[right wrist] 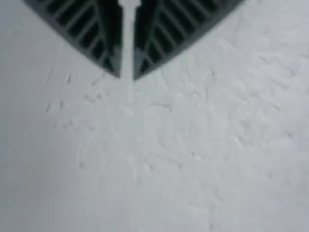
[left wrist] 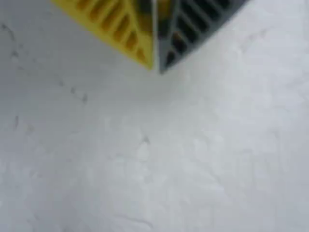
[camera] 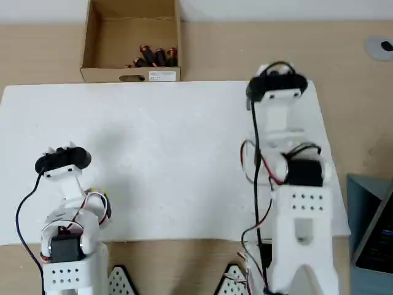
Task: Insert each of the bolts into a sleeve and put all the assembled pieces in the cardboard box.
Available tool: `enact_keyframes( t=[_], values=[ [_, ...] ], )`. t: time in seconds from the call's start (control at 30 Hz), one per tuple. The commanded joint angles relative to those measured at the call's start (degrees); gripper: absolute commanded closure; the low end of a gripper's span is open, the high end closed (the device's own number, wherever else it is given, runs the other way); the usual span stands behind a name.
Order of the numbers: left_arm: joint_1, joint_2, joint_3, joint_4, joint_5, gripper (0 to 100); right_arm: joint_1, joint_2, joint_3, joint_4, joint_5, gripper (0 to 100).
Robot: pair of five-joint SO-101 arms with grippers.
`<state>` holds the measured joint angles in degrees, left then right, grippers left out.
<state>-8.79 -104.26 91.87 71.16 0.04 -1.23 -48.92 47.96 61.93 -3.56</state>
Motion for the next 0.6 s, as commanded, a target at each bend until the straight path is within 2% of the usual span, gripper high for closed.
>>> enact_keyframes(
  t=[0.0,0.37,0.57],
  values=[
    [-0.5,-0.3,-0.4,-1.1,-0.4,99,0.0,-5.4,6.1,-3.1,-0.3,99.0],
    [-0.5,-0.3,-0.4,-1.1,-0.4,99,-0.1,-22.8,24.7,-7.9,-0.3,99.0],
    [-0.5,-0.3,-0.4,-1.1,-0.4,99,0.0,-33.0,32.0,-7.9,3.0,99.0]
  ],
)
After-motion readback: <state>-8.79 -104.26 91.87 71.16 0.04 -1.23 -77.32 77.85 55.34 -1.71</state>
